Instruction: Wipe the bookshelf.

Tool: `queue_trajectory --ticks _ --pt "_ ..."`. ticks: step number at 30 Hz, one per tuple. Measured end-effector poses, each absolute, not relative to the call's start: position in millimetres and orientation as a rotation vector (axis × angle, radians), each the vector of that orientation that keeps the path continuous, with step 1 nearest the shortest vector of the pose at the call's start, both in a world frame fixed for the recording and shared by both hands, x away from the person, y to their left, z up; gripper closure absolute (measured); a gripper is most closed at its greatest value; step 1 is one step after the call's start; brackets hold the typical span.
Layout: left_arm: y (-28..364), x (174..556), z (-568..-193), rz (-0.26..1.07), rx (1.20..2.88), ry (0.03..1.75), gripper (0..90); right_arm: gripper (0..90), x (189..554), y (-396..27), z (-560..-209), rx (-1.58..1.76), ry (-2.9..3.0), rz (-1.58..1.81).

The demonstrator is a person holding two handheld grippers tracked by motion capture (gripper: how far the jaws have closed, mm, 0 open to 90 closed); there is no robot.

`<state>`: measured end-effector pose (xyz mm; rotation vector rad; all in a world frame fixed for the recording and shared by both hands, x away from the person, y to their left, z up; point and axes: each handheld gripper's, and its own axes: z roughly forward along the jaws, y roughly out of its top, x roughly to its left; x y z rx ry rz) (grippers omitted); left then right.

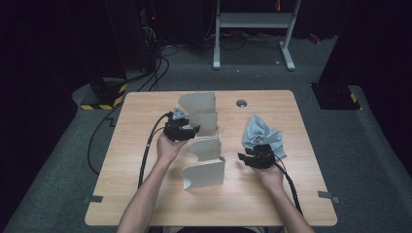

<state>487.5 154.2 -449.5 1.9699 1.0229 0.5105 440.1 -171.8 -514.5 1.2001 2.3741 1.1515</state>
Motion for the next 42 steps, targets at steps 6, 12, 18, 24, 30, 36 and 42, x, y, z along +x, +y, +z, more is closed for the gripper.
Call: queue_trajectory --ticks 6,12,18,24,30,36,42 --pt "147.0 493.7 -449.3 0.497 2.022 0.985 51.1 56.1 441.0 -165.0 -517.2 1.195 2.399 1.15" --pt "143.7 496.6 -449.3 0.472 2.016 0.947 57.7 56.1 440.0 -160.8 -517.4 1.184 2.413 1.147" --pt "145.4 499.4 -452.0 0.428 2.01 0.944 62.1 56.0 438.3 -159.3 -516.5 1.176 2.416 1.164" --pt "147.3 499.2 -452.1 0.401 2.015 0.925 66.1 55.2 437.7 -159.2 -516.0 1.157 2.423 1.158" --pt "146.2 498.7 -451.4 0.396 2.031 0.903 69.2 54.7 433.9 -160.7 -512.8 1.178 2.409 1.208" --pt "145.8 500.0 -452.2 0.391 2.029 0.904 69.8 54.1 434.5 -161.4 -514.7 1.172 2.408 1.202" --pt "141.7 504.8 -449.0 0.403 2.058 0.9 73.2 53.7 433.3 -165.8 -516.5 1.205 2.389 1.227"
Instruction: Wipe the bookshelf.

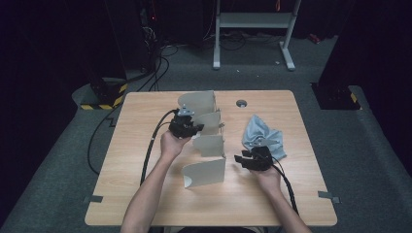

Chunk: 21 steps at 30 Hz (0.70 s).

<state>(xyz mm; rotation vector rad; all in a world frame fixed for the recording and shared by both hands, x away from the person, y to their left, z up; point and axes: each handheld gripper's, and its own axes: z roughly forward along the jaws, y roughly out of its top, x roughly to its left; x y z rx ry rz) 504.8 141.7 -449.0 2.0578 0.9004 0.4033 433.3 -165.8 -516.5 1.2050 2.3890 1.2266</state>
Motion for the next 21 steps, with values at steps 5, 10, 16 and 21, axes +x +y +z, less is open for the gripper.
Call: queue_trajectory --ticks 5,10,16,21 --pt "138.9 508.1 -449.8 0.394 2.049 0.907 75.3 53.0 428.4 -162.1 -516.5 1.181 2.409 1.226" --pt "141.3 511.7 -450.1 0.372 2.039 0.922 75.5 52.8 423.8 -160.7 -513.9 1.162 2.411 1.232" --pt "140.0 517.0 -448.6 0.386 2.037 0.948 76.2 52.6 416.1 -156.7 -511.1 1.12 2.425 1.234" --pt "139.2 520.2 -449.5 0.384 2.022 0.969 77.9 52.4 410.4 -159.3 -508.3 1.106 2.414 1.241"
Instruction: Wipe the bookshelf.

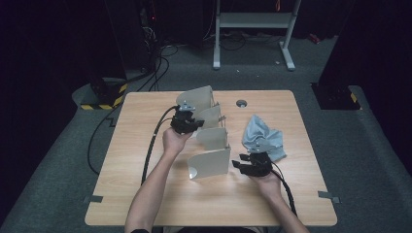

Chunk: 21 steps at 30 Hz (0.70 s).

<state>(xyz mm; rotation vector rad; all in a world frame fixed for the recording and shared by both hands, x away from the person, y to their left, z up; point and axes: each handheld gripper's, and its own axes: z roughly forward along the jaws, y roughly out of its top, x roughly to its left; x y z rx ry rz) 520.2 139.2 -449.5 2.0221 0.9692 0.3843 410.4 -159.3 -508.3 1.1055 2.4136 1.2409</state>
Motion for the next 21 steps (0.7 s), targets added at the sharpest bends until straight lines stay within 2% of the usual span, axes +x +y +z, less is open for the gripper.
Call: queue_trajectory --ticks 21 --pt "134.2 524.6 -450.4 0.369 1.989 1.012 83.1 50.5 390.6 -153.6 -498.8 1.036 2.407 1.261"
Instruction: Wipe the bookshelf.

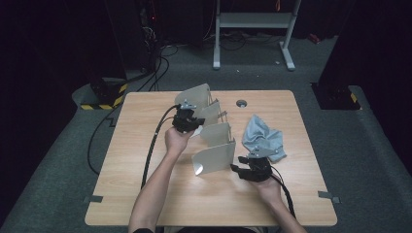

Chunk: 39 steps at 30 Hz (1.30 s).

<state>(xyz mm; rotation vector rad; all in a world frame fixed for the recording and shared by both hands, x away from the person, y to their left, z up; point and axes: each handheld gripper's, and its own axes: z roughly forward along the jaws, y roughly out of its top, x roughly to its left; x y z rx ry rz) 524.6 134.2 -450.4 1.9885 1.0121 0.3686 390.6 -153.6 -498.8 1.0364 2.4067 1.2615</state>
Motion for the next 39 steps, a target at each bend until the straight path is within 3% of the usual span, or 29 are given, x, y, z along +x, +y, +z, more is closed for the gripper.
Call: queue_trajectory --ticks 8,39 --pt "130.8 521.7 -448.6 0.408 2.007 0.984 87.3 47.0 390.8 -147.9 -497.8 1.05 2.379 1.27" --pt "121.7 525.4 -444.6 0.436 1.955 1.115 87.3 36.7 390.3 -150.7 -495.6 1.099 2.239 1.262"
